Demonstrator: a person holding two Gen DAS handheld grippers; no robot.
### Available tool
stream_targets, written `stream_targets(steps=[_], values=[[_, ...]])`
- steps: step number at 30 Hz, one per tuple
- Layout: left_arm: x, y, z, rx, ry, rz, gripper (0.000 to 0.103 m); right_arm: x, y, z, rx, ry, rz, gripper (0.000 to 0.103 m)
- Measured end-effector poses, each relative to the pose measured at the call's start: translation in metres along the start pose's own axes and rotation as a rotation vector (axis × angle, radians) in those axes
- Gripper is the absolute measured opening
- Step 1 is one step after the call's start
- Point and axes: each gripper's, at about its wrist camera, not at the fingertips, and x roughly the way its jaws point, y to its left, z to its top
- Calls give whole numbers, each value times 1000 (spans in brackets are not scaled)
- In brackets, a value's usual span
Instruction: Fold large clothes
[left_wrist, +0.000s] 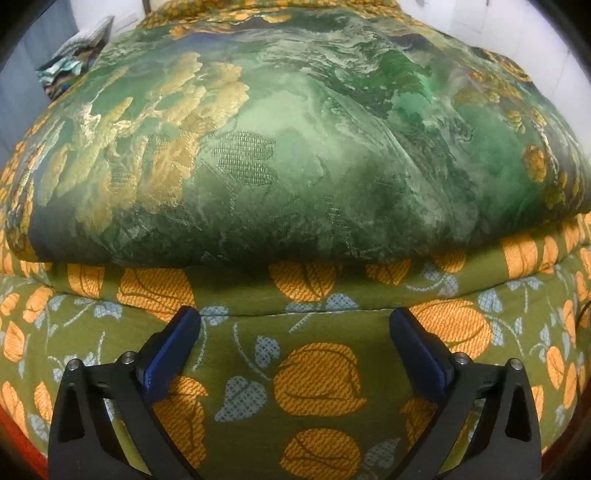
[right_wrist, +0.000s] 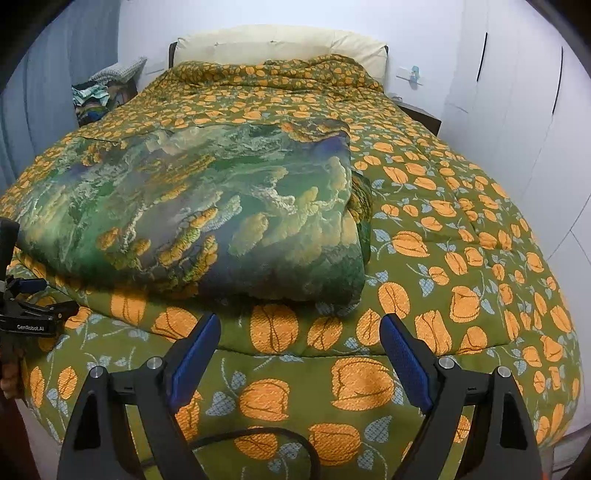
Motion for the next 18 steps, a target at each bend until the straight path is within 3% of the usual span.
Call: stream_targets(steps=[7,18], values=[[1,13,0,-9,11,-22,103,3,-2,-1,0,18,-25,87],[4,0,4,31,21,-1,103,4,-1,-2,-7,26,-45,87]])
